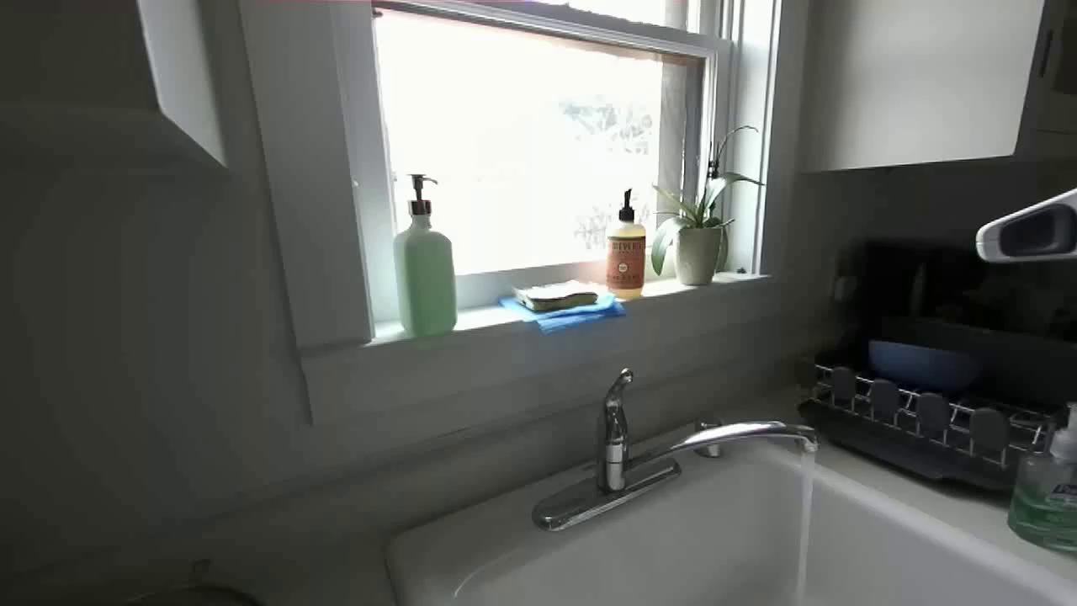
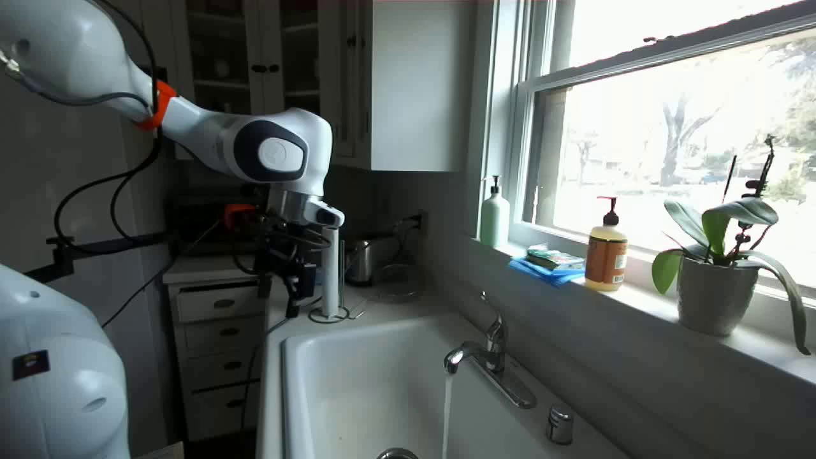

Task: Turn the faucet off

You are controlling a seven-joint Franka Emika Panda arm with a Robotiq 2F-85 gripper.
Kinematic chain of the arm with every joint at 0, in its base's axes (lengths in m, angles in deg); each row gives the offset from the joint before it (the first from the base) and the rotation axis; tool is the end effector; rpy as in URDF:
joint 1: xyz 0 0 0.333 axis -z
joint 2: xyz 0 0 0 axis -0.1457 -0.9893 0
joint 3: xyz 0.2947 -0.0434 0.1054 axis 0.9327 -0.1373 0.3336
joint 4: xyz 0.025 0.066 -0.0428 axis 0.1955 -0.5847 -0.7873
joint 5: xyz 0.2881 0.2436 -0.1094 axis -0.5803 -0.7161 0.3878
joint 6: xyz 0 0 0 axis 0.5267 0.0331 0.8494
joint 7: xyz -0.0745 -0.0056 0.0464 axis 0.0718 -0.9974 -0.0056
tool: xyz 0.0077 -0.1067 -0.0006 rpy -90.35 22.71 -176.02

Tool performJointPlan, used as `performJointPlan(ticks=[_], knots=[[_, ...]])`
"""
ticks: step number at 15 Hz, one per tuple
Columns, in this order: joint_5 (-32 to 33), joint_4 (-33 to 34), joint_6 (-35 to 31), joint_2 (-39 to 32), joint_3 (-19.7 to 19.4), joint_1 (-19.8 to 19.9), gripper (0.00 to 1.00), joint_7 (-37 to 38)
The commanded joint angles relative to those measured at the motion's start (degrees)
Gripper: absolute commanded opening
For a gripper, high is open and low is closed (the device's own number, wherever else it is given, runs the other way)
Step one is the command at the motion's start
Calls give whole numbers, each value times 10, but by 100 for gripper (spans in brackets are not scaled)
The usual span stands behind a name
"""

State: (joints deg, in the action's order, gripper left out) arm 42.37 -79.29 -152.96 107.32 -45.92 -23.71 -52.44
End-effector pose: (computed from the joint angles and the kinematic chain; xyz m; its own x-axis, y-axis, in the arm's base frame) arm 0.2925 0.1599 0.4299 0.9396 0.2982 -0.1680 0.2904 -0.9544 -0.0697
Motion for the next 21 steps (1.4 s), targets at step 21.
performJointPlan(ticks=[21], knots=[[208, -6, -119, 31, -135, 119, 100, -168]])
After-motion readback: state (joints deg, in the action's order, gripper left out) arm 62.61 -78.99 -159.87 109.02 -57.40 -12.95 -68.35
